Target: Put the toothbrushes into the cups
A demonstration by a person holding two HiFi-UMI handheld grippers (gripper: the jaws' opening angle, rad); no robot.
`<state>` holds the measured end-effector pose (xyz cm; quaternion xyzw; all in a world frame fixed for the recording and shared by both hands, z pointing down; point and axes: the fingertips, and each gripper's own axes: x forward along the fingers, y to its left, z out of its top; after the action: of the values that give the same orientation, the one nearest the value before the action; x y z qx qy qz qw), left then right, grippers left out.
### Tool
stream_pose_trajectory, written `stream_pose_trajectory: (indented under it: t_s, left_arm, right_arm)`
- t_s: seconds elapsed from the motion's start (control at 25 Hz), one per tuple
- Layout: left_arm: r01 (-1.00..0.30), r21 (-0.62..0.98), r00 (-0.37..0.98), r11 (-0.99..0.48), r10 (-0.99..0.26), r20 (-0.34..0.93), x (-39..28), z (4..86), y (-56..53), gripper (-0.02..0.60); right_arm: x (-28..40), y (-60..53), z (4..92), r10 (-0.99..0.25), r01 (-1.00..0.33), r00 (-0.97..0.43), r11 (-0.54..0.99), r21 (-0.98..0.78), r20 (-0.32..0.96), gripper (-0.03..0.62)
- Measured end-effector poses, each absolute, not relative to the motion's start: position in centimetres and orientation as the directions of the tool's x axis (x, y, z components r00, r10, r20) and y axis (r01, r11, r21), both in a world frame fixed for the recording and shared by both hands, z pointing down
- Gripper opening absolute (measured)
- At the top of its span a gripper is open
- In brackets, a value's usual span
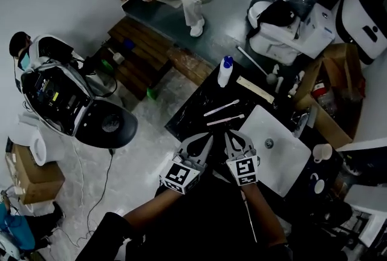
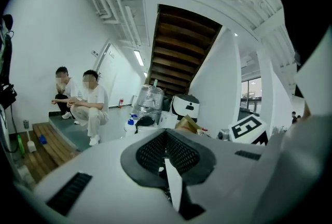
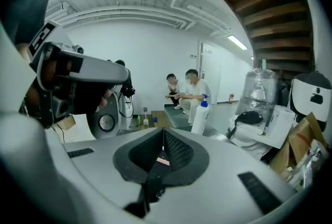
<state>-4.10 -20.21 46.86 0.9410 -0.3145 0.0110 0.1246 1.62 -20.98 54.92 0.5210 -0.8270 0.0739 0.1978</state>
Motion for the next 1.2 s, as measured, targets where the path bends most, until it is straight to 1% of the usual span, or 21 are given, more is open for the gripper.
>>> stream_pose_trajectory:
  t_s: [0.12,0.24,0.32,0.4,0.6,0.76,0.8,0.84,0.88,1.08,1.2]
  left_arm:
    - [-0.632,0.206,0.775,-0.747,-0.617,0.137,-4.2,47.9,-21.0,0.015]
    - [-0.67,0.211,0.742,-0.712,-0.645,0.183,-5.0,49.3,-21.9,0.015]
    - [-0.682,0.23,0.731,-0.694,-0.658,0.183,-5.6,49.9,-22.2,0.015]
    - [-0.684,0.243,0.728,-0.688,-0.664,0.169,-5.9,49.9,-22.4,0.015]
    - [-0.691,0.25,0.72,-0.679,-0.679,0.144,-5.9,49.4,-22.9,0.015]
    - [-0.707,0.259,0.703,-0.658,-0.696,0.148,-6.5,50.0,-22.8,0.015]
    - [-0.712,0.261,0.697,-0.652,-0.7,0.154,-6.7,50.3,-22.6,0.015]
    - [-0.717,0.263,0.692,-0.645,-0.703,0.162,-7.0,50.5,-22.5,0.015]
    - [-0.722,0.266,0.687,-0.639,-0.706,0.17,-7.3,50.7,-22.4,0.015]
    - [-0.74,0.272,0.669,-0.615,-0.717,0.198,-8.5,51.3,-22.0,0.015]
    - [-0.747,0.276,0.66,-0.605,-0.725,0.198,-9.1,51.4,-22.0,0.015]
  right_arm:
    - [1.7,-22.7,57.0,-0.787,-0.838,-0.411,0.525,0.15,0.461,0.02]
    - [0.9,-24.1,59.3,-0.721,-0.697,-0.441,0.65,0.303,0.534,0.02]
    - [0.5,-24.8,61.0,-0.678,-0.614,-0.46,0.709,0.347,0.573,0.02]
    - [0.6,-25.5,62.5,-0.642,-0.577,-0.469,0.743,0.339,0.607,0.02]
    - [1.6,-26.8,65.6,-0.542,-0.535,-0.482,0.804,0.258,0.688,0.021]
    - [1.3,-27.5,68.3,-0.446,-0.45,-0.49,0.865,0.221,0.749,0.027]
    - [1.1,-27.7,68.7,-0.43,-0.439,-0.497,0.874,0.209,0.754,0.045]
    - [1.0,-27.8,69.0,-0.415,-0.431,-0.504,0.881,0.196,0.757,0.085]
    - [1.0,-27.9,69.3,-0.4,-0.42,-0.509,0.888,0.185,0.762,0.096]
    - [0.9,-27.5,70.7,-0.311,-0.296,-0.486,0.938,0.181,0.817,0.098]
    - [0.3,-27.1,71.2,-0.25,-0.216,-0.486,0.963,0.162,0.838,0.125]
